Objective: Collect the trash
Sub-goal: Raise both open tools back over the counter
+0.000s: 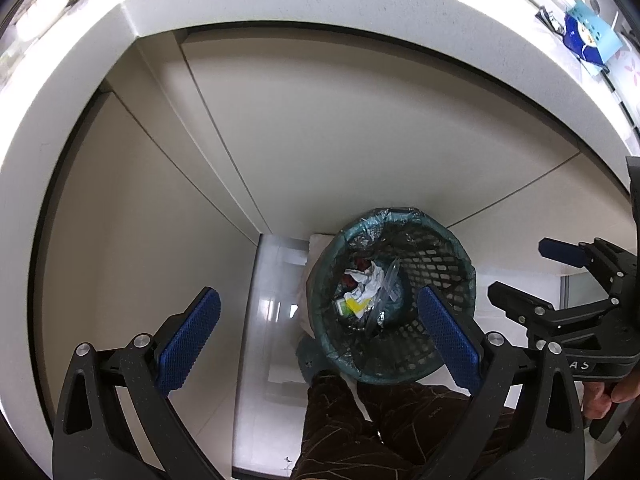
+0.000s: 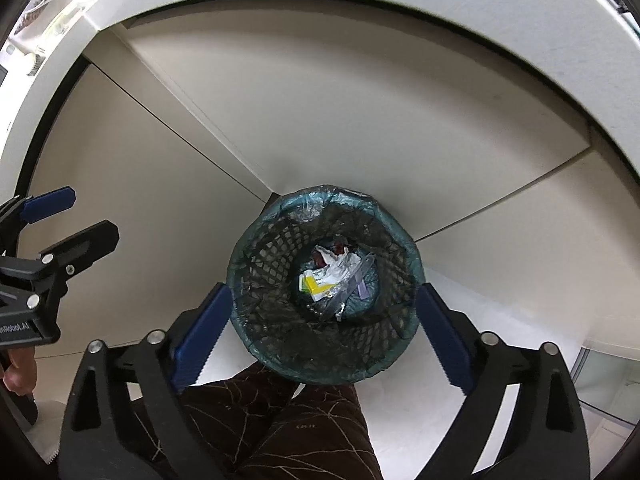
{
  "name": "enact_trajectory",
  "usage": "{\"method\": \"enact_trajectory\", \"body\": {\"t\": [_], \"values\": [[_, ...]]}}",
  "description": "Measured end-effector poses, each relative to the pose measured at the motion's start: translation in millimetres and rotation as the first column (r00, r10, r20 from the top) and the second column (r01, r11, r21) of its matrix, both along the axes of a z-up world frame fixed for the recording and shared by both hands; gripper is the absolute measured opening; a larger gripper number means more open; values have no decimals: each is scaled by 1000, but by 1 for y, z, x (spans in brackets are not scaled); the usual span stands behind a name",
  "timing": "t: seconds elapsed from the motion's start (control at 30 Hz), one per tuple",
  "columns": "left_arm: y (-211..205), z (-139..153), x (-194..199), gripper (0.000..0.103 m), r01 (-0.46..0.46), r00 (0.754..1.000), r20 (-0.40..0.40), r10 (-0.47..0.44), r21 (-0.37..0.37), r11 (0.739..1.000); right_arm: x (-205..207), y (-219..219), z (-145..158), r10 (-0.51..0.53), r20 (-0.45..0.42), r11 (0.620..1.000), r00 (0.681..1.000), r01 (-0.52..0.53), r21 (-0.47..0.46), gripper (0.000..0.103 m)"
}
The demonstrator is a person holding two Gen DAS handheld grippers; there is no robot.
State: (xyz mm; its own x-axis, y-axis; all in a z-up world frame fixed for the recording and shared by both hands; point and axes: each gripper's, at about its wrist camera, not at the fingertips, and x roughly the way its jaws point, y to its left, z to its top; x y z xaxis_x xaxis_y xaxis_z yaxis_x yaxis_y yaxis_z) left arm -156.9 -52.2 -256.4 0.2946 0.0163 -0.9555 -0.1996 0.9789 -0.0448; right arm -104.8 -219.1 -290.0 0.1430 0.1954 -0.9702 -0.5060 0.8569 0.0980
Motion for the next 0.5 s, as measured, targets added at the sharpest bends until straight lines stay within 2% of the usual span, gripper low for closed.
{"method": "enact_trajectory", "body": {"t": [0.27, 0.5], "values": [[-2, 3, -5, 97, -30, 1000, 1, 30, -11, 999, -3, -12, 16, -13, 41, 999, 999, 12, 31, 93], [-8, 28, -3, 97, -58, 997, 41, 58, -14, 998, 5, -29, 68, -17, 132, 998, 991, 8, 69, 93]]}}
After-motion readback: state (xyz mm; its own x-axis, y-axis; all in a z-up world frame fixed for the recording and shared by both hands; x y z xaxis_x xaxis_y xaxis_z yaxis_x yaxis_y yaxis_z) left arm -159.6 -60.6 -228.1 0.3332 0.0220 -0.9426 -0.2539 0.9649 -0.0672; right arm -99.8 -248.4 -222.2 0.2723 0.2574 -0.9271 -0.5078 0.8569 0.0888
